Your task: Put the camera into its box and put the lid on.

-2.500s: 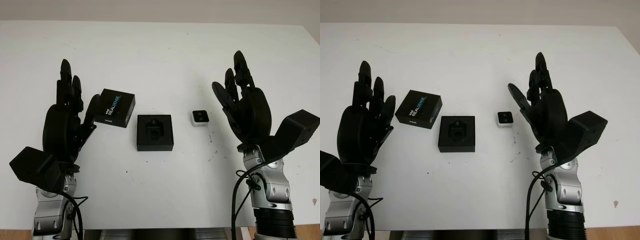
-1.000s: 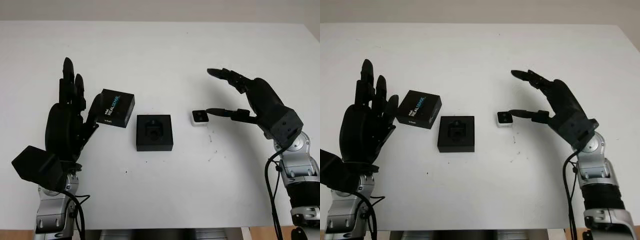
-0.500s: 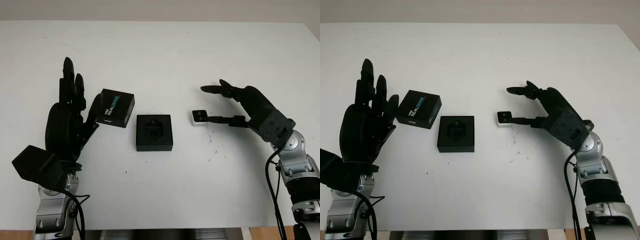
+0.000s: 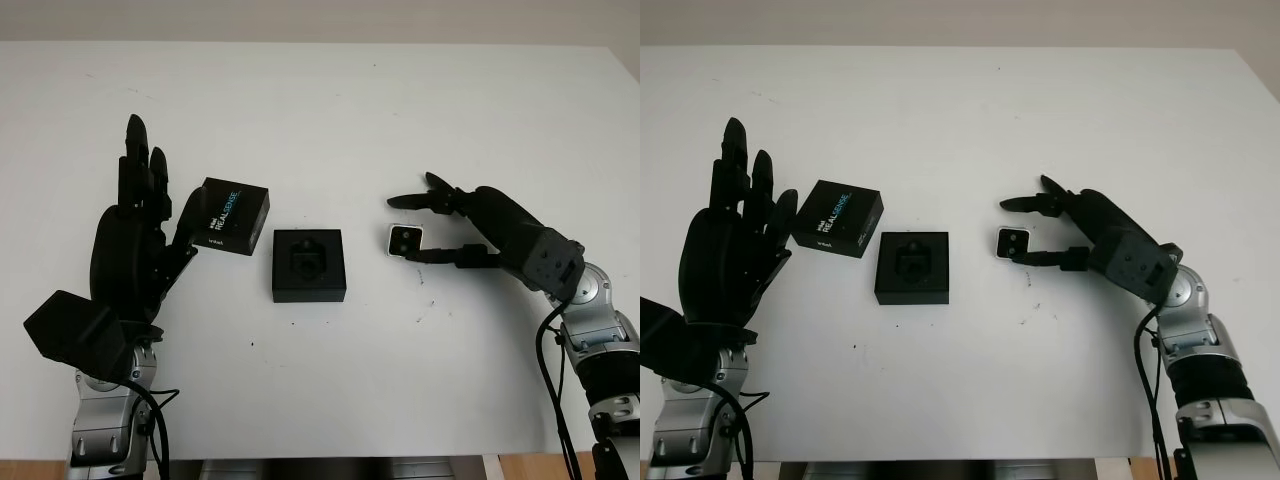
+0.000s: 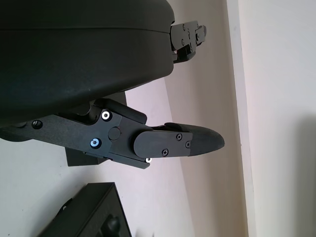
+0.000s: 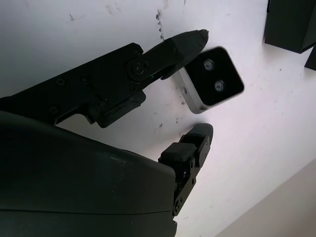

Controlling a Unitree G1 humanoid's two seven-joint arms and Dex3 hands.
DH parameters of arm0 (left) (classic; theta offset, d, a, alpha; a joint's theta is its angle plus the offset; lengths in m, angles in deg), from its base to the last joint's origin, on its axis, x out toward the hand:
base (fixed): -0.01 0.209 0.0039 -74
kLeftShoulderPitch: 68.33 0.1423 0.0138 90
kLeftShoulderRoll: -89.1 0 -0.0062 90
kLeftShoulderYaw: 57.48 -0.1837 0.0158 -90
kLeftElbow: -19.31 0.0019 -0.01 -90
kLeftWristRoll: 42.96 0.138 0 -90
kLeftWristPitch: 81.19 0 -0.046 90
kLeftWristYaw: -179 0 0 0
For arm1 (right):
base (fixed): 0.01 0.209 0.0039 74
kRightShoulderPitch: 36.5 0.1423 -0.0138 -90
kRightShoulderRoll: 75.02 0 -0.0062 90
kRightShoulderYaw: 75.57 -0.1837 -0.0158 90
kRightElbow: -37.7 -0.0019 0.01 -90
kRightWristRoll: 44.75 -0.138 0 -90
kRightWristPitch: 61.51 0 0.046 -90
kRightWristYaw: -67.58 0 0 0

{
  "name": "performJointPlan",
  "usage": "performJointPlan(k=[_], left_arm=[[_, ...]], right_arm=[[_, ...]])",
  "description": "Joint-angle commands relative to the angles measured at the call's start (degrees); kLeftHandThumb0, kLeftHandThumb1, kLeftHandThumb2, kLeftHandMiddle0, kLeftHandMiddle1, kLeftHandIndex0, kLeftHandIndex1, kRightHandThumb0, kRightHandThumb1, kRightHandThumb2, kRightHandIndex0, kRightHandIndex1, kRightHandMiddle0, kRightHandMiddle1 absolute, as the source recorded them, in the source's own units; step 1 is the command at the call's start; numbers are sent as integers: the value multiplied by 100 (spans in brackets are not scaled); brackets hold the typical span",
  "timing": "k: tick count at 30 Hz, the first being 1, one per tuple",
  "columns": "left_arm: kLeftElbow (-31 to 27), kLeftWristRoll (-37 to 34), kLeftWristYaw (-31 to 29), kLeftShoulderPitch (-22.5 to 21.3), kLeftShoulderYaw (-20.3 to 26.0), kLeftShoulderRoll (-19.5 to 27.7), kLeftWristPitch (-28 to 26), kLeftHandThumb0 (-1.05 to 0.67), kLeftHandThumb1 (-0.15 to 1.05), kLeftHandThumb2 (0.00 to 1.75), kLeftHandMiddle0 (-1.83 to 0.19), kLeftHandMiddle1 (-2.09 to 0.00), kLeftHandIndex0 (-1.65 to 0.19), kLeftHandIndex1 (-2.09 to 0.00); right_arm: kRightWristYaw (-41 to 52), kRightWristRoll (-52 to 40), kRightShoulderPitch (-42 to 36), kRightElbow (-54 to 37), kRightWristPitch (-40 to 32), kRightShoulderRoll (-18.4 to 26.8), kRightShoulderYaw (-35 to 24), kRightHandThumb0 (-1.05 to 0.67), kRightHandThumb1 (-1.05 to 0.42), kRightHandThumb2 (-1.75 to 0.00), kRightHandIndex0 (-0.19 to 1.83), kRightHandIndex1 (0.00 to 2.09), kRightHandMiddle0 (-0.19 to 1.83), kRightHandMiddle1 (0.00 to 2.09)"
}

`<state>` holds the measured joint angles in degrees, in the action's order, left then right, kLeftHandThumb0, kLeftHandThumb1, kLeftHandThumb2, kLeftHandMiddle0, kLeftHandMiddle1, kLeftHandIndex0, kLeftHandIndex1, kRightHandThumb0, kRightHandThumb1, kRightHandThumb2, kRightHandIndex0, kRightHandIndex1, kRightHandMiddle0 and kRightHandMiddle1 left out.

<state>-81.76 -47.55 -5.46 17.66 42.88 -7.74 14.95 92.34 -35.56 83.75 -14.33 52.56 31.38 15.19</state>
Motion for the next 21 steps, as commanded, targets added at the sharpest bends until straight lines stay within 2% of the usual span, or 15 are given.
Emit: performJointPlan(k=[1,9,16,21], left_arm=[[-44,-8,-20,20,11,48,-10,-58,105,37,13,-5,18,-5],[-24,-1,-37,15,-1,37,-3,-57,105,37,13,-5,18,-5],[-33,29,-36,34,-17,38,1,-56,105,37,13,-5,18,-5],[-13,-1,-62,38,-7,40,10,-56,105,36,13,-5,18,-5]], right_arm=[[50,-44,-56,-74,57,115,-15,-67,-79,-5,-7,3,57,17],[-41,-61,-303,-203,94,119,-38,-67,-81,-6,-7,5,54,15],[-666,127,-431,-23,403,-57,0,-69,-81,-6,-2,7,49,11],[-1165,223,-503,59,517,-222,0,-68,-81,-6,3,8,53,12]])
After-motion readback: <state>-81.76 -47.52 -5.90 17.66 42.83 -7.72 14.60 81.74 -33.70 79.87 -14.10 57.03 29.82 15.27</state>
